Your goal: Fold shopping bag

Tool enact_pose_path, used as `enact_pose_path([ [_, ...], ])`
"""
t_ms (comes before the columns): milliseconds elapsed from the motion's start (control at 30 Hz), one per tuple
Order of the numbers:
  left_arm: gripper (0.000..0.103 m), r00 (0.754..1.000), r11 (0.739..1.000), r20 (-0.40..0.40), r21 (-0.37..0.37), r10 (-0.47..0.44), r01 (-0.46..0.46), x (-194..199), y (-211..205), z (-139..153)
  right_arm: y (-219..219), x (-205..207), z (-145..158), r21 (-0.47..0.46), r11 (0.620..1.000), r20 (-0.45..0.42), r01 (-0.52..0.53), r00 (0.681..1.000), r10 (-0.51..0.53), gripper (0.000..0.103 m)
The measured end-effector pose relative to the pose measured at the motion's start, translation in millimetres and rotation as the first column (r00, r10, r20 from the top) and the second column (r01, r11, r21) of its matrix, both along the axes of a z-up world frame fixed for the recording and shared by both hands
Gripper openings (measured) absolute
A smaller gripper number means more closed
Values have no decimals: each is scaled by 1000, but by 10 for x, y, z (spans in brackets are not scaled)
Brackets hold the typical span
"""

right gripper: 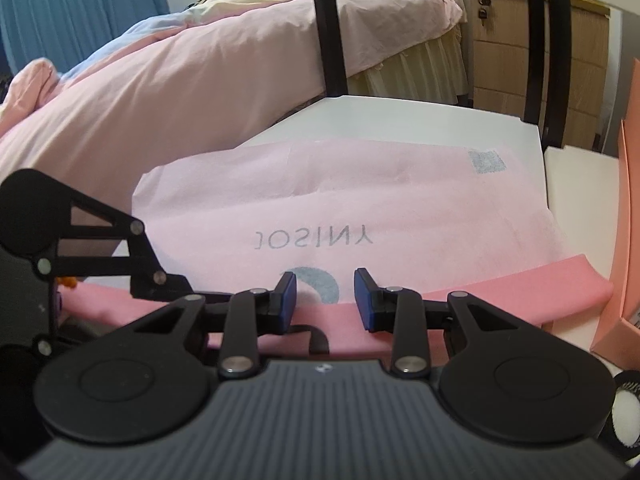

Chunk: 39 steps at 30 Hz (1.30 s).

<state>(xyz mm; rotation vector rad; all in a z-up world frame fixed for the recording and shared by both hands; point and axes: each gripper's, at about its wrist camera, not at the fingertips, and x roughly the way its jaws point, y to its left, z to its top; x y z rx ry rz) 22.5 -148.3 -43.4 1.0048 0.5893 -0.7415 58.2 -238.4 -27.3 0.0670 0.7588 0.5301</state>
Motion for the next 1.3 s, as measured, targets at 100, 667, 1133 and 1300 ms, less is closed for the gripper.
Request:
enact_pose_path([
  [100,5,997,997,-67,-64,44,-49,134,60,99,-22,-8,90,11,1000,52,18,998,-19,35],
  [667,2,656,705,-743,-395,132,-589,1221,1025,254,108,-127,279,-38,996,311,-84,946,91,36],
  [1133,9,629,684,-766,-387,136,-619,1340,1174,145,545,397,17,-74,982,209,-173,960,184,35],
  [1300,10,636,685,-754,-377,164,-623,1340,1194,165,552,497,-41,-43,982,180,-181,966,186,35],
])
